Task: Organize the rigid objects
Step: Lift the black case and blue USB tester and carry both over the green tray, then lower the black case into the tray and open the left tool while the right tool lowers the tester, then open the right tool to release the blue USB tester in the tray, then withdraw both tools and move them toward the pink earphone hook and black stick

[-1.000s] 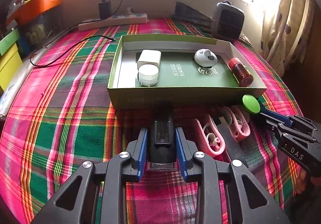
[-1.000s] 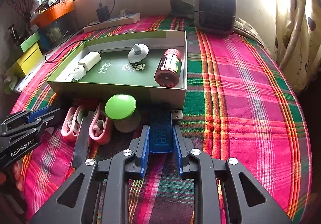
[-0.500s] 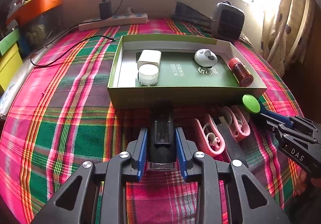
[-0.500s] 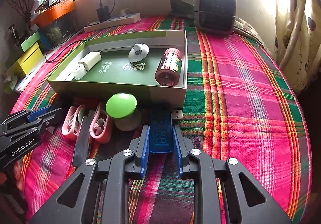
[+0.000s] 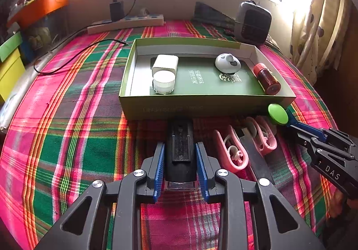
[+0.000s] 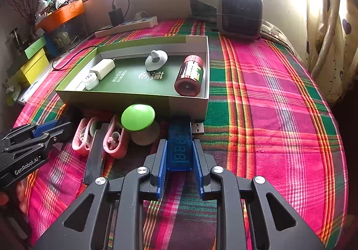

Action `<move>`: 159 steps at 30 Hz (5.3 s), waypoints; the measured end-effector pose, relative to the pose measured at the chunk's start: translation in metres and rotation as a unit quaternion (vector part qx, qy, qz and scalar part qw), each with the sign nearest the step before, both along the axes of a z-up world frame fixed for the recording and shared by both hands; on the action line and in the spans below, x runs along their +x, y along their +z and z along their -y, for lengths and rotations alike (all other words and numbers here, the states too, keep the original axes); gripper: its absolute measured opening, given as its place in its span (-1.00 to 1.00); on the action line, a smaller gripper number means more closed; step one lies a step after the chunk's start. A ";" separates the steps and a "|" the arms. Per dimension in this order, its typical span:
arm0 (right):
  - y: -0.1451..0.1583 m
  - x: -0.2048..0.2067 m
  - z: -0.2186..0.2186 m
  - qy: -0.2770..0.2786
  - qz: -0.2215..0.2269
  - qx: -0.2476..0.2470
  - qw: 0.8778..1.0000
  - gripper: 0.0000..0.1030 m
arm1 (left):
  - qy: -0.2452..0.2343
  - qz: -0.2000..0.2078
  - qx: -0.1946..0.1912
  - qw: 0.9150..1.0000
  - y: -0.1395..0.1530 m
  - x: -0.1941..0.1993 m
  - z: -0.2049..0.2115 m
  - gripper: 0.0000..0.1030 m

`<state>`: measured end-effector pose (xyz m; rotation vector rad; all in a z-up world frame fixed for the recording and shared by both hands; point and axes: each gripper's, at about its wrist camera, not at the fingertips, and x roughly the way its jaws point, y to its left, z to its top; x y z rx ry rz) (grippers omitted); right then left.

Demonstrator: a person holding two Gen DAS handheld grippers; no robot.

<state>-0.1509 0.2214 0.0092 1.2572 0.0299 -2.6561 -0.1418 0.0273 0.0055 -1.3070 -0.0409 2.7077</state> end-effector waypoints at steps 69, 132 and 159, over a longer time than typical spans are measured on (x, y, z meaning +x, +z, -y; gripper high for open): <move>0.017 -0.084 0.042 0.077 0.012 -0.008 0.997 -0.56 | -0.026 0.005 0.010 1.000 0.021 -0.088 -0.020 -0.49; 0.030 -0.063 0.033 0.051 -0.012 -0.038 0.998 -0.37 | -0.012 -0.020 -0.014 1.000 0.038 -0.055 -0.015 -0.36; 0.037 0.013 -0.013 -0.019 -0.031 -0.024 0.999 -0.37 | -0.012 -0.006 0.042 0.999 0.038 0.016 -0.008 -0.19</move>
